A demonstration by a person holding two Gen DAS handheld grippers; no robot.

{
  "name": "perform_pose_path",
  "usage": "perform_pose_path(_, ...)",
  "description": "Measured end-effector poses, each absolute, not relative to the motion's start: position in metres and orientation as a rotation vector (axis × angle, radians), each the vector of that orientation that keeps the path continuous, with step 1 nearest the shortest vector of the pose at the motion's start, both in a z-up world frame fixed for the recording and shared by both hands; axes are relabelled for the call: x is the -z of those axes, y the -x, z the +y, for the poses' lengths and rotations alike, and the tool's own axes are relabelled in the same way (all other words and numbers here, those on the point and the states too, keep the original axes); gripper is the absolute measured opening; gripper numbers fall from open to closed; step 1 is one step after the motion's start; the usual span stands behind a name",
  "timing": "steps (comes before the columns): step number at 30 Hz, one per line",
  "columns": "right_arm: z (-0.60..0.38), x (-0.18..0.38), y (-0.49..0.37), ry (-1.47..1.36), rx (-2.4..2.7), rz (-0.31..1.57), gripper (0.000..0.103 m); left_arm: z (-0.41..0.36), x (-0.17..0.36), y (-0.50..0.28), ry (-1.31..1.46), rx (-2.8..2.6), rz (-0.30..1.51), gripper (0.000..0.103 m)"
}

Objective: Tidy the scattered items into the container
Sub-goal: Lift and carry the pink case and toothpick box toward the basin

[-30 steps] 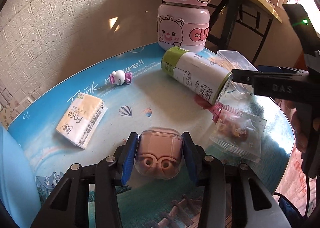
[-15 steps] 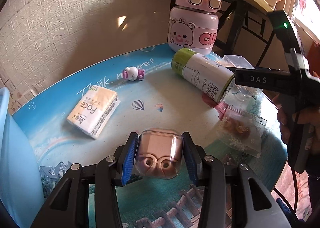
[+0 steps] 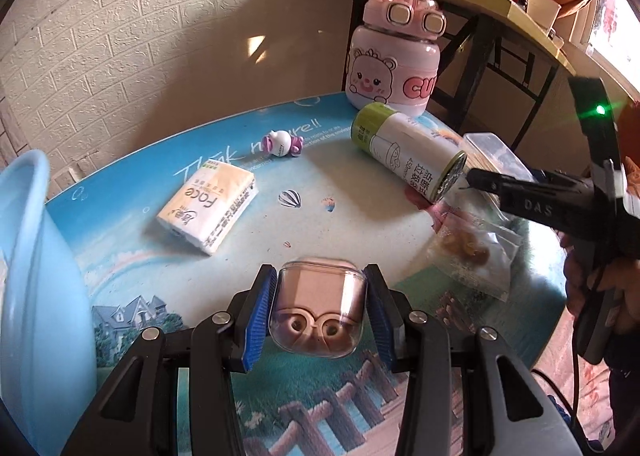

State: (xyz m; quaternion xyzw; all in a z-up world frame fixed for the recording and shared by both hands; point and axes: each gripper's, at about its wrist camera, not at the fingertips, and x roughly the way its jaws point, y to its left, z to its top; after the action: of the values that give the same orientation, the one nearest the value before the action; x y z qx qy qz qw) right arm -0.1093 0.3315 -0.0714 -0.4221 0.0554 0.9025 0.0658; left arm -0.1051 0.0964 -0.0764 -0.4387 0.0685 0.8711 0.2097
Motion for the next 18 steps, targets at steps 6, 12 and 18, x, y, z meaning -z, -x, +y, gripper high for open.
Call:
perform_pose_path(6,0.326,0.055,0.080,1.220,-2.738,0.195,0.063,0.088,0.065,0.092,1.192,-2.453,0.152,0.042)
perform_pose_path(12,0.310,0.036,0.057,1.175,-2.759,0.195,0.062,0.076,0.052,0.072,1.158,-2.489,0.093,0.042)
perform_pose_path(18,0.281,0.016,0.039,1.142,-2.787,0.115,0.062,0.060,0.042,0.052,1.141,-2.529,0.057,0.042)
